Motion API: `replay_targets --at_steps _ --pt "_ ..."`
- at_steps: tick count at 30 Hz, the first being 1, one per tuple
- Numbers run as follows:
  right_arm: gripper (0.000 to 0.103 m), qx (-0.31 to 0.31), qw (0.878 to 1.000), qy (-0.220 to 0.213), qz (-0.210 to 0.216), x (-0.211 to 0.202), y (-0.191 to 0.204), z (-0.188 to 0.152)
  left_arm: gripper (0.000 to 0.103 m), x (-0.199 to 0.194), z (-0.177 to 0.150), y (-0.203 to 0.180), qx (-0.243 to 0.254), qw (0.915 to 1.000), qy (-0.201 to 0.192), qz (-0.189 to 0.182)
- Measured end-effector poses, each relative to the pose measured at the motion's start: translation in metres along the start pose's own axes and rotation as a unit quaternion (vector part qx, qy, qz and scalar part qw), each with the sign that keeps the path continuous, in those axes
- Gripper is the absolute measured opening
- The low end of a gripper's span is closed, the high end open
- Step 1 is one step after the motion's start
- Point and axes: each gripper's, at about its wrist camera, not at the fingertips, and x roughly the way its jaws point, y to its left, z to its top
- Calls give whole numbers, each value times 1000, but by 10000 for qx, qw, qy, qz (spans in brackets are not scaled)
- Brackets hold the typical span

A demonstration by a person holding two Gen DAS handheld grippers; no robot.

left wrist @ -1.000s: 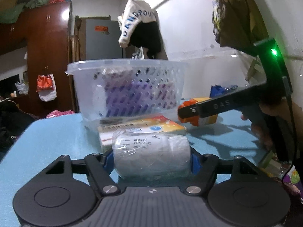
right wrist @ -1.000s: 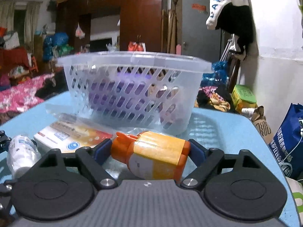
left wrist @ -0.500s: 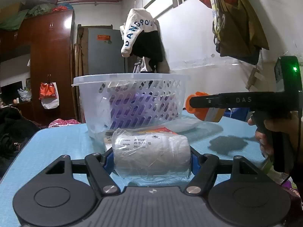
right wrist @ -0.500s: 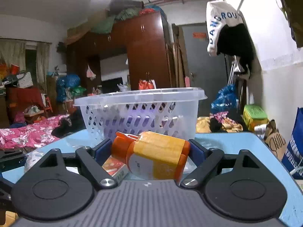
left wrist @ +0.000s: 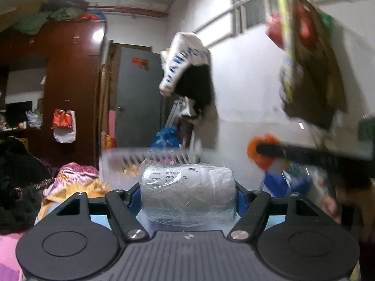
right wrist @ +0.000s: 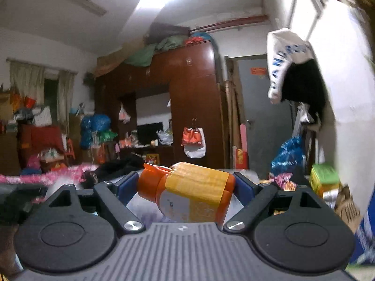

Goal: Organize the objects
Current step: 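Release the wrapped roll and orange bottle into the basket with both tools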

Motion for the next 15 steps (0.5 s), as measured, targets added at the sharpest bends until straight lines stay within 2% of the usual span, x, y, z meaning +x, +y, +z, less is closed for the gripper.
replay_targets --at_steps 3,6,7,9,11,13,15 --pt "87 -46 9989 408 -236 53 -5 22 75 51 45 21 -294 9988 159 362" --pt "87 103 9959 883 -191 103 -17 19 75 113 75 43 -569 9929 716 766" --pt "87 88 9944 1020 -260 116 -19 16 75 127 79 48 -636 9904 899 834" --pt "87 48 9924 1176 -346 135 -24 5 75 151 80 54 -739 9865 1261 735" --pt "87 65 9916 1247 -334 143 -27 -2 76 164 74 53 -682 9846 1409 783" --pt "88 178 9930 1132 -287 142 -27 -5 76 172 67 52 -658 9825 1509 875" --pt "88 130 9932 1138 -206 137 -27 -9 76 180 62 56 -747 9794 1683 833"
